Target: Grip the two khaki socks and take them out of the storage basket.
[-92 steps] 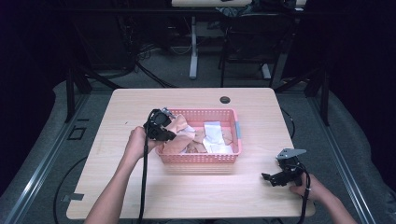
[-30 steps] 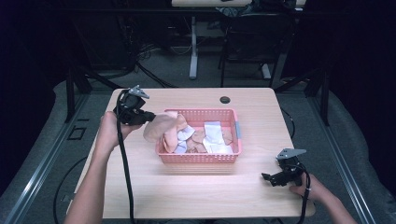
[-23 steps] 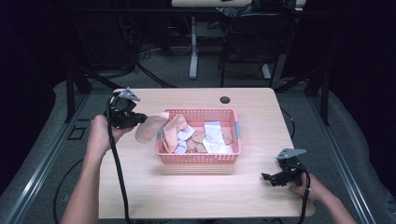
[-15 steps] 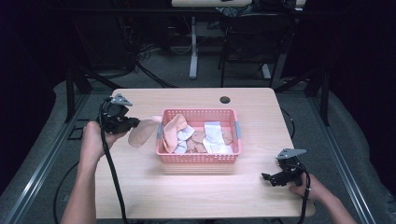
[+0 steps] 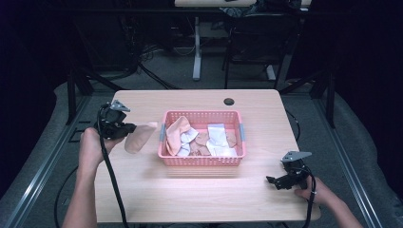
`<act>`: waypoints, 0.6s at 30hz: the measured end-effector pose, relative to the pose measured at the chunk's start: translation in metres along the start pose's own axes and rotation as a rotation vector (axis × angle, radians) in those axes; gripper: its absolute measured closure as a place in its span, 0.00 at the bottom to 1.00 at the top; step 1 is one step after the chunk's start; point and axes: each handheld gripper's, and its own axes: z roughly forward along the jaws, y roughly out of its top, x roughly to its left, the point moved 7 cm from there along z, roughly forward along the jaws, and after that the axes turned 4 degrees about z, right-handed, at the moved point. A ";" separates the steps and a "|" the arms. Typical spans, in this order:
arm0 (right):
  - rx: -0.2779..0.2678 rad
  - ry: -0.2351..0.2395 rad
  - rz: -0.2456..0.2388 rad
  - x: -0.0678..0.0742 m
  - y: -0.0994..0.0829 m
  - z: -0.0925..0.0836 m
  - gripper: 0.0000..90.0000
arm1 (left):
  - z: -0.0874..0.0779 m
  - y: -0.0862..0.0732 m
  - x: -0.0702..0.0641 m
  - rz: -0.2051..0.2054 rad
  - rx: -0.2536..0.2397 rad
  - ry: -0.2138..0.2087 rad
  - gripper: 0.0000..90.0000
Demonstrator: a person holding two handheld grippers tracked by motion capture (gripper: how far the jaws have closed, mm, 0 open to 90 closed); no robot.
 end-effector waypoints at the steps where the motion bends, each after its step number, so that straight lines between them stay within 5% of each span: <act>1: 0.000 0.000 0.000 0.000 0.000 0.000 0.00 | 0.000 -0.001 0.002 0.000 -0.002 0.006 0.96; 18: -0.008 0.006 0.006 0.001 0.000 0.001 0.00 | 0.021 -0.019 0.026 -0.070 0.028 0.032 0.96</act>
